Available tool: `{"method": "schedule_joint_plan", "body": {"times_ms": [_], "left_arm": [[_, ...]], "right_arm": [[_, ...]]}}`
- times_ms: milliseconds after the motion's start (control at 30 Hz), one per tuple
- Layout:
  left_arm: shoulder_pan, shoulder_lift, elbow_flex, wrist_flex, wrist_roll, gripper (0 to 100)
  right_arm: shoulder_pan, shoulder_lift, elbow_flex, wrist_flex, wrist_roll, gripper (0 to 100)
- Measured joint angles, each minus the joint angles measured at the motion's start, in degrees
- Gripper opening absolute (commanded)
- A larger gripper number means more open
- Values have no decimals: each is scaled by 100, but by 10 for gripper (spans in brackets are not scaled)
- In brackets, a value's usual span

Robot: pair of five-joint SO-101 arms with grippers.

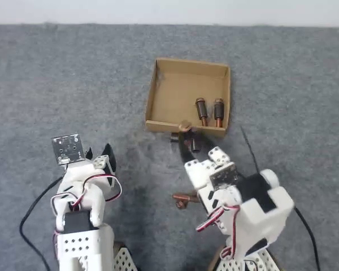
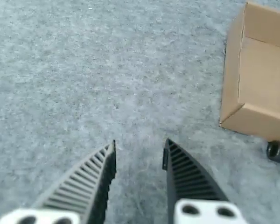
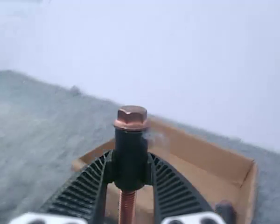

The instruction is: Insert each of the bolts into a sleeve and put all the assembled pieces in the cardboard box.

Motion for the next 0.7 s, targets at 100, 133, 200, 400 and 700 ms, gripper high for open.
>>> {"method": "schedule_joint_plan", "body": {"times_ms": [100,133,200,400,700], "left_arm": [[0,0,0,0,0,155],[0,0,0,0,0,155],[0,0,0,0,0,155],[0,0,0,0,0,155],[0,0,0,0,0,155]], "right_arm": [[308,-308,-158,0,0,6],[396,-404,-237,0,0,6],[554,-545,-431,0,0,6],[809,-853,-1143,633,264,6],[809,-1301,-2242,2760,633,6]]}}
